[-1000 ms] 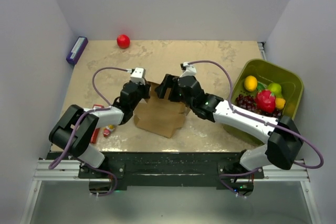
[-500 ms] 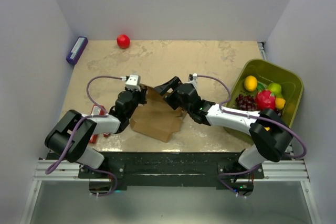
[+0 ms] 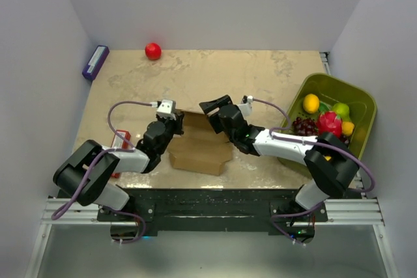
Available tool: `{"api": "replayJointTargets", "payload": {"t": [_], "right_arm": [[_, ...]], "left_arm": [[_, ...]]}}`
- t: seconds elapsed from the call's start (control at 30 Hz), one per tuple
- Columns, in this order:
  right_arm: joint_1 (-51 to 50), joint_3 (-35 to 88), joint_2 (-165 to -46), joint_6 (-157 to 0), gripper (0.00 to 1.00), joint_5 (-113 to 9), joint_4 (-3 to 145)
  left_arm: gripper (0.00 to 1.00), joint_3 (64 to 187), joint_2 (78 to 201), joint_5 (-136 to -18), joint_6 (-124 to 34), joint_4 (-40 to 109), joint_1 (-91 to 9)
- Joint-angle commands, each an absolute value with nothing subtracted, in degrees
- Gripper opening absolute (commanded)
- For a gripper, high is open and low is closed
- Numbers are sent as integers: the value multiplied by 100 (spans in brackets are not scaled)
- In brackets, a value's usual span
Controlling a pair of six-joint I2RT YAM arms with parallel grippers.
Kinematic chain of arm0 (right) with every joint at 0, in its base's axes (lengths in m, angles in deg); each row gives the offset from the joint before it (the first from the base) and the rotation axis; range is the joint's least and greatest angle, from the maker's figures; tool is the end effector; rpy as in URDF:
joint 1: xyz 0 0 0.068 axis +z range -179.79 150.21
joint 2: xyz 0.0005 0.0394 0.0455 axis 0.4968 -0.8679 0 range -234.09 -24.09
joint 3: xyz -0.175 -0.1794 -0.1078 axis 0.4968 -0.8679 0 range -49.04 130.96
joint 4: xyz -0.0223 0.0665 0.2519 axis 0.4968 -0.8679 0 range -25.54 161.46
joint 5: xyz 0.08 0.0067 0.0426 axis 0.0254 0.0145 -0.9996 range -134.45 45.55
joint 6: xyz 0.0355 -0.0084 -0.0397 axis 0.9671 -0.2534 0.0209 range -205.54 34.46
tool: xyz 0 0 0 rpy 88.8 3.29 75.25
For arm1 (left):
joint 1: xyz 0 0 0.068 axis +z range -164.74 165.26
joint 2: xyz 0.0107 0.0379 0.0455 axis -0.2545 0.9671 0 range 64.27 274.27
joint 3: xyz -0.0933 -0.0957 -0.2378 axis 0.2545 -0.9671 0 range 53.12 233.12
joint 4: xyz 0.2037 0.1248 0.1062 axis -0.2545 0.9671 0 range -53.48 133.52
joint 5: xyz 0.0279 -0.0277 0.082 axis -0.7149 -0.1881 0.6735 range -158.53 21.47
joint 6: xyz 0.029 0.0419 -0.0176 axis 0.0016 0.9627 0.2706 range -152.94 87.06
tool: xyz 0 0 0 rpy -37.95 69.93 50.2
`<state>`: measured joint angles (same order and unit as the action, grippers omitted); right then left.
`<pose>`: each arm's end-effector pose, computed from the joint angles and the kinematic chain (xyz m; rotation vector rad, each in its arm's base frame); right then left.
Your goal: Fold the paper box
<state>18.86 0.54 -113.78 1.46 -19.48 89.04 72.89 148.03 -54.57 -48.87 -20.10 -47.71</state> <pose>0.2377 0.2474 0.2248 0.9746 1.8652 1.1135 0.2231 -0.1344 0.1681 0.0712 1.7128 -0.4301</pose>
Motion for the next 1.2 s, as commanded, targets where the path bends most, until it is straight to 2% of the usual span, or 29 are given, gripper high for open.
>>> {"api": "replayJointTargets", "payload": {"t": [0.0,0.23,0.4,0.53,0.67,0.7,0.9,1.17], "right_arm": [[1838,141,-11559,393,71,-1317,8939],[1838,-17,-11708,481,62,-1228,9009],[1847,-88,-11866,525,50,-1299,9159],[1838,-167,-11893,516,35,-1299,9220],[1847,-211,-11910,516,32,-1334,9229],[1847,-220,-11919,499,28,-1343,9238],[1847,-378,-11893,490,21,-1343,9404],[1847,-668,-11866,376,9,-1369,9677]], "left_arm": [[0,7246,14768,-5157,-4885,-2641,-4946],[0,7220,14829,-4814,-4683,-2711,-5271],[0,7237,14943,-4805,-4674,-2685,-5315],[13,7141,14882,-4954,-4674,-2685,-5315],[34,7114,14654,-5217,-4683,-2545,-5315],[42,7079,14592,-5296,-4666,-2492,-5324],[68,6904,13995,-5868,-4622,-2124,-5315],[79,6868,12502,-5799,-5043,-710,-5306]]}}
